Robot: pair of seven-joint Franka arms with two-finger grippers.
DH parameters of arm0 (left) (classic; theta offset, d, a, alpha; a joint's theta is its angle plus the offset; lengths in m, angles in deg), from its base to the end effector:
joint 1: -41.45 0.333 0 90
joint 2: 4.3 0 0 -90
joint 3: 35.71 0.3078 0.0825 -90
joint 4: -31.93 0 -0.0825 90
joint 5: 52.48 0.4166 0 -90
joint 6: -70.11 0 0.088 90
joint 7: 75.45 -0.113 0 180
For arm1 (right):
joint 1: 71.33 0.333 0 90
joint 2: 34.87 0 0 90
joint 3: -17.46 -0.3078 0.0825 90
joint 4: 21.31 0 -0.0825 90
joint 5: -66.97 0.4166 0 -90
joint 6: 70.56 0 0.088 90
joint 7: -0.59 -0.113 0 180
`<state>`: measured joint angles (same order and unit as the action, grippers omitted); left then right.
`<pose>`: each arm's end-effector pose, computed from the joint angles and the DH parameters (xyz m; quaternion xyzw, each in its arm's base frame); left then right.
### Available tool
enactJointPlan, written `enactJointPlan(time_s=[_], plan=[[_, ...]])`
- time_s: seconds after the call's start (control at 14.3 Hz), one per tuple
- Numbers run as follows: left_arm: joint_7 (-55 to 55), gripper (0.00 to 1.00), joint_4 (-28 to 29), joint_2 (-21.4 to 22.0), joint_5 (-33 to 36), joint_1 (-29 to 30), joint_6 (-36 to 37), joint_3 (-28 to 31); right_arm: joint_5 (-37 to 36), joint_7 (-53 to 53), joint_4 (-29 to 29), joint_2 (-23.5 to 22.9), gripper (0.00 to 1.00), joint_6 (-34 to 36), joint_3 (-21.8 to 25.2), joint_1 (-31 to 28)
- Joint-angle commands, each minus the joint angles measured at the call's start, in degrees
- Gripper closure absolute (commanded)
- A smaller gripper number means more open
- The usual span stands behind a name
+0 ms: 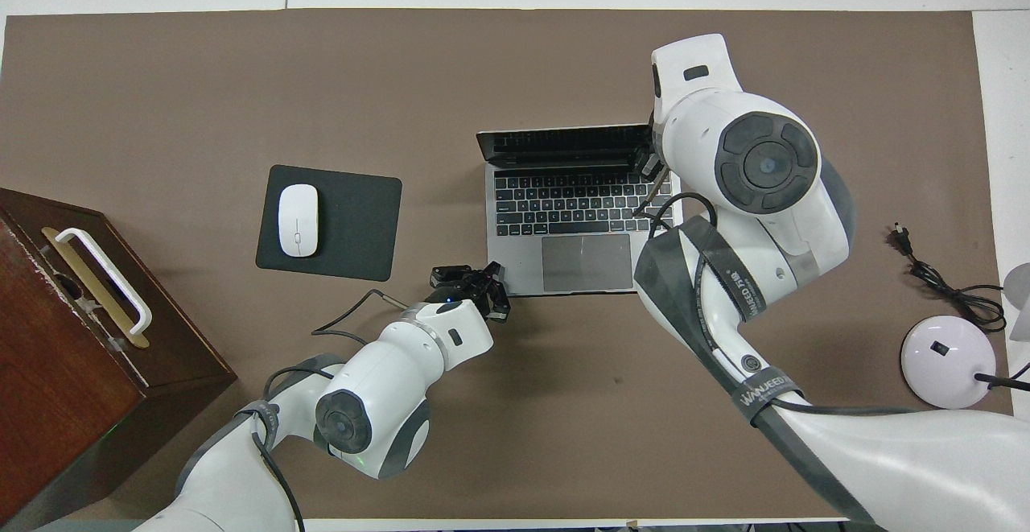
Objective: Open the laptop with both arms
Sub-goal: 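Push the lid fully upright with the right gripper, then withdraw it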
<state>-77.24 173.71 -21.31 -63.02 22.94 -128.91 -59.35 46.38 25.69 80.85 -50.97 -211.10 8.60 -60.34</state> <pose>0.4105 -0.3471 0.2253 0.9057 -0.2360 0.3077 0.1714 0.6565 0.2275 0.4124 0.8540 0.4682 0.1880 0.1270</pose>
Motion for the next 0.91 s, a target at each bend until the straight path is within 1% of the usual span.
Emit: enactJointPlan(time_s=[0.0,0.28,0.49,0.84], plan=[[-2.52,1.0,-0.89,-3.91,-0.36,-0.47,-0.31,1.4,-0.59,1.45,-2.57,-1.57,0.2,0.27,-0.54,-0.8],[-2.52,1.0,-0.89,-3.91,-0.36,-0.38,-0.31,1.49,-0.58,1.36,-2.66,-1.39,0.2,2.81,-0.54,-0.01],[-2.52,1.0,-0.89,-3.91,-0.36,-0.47,-0.31,1.49,-0.58,1.36,-2.49,-0.34,0.17,6.76,-0.54,0.26],[-2.61,1.0,-0.89,-4.08,-0.45,-0.47,-0.31,1.49,0.03,1.36,-2.49,2.03,0.17,10.98,-1.07,0.43]])
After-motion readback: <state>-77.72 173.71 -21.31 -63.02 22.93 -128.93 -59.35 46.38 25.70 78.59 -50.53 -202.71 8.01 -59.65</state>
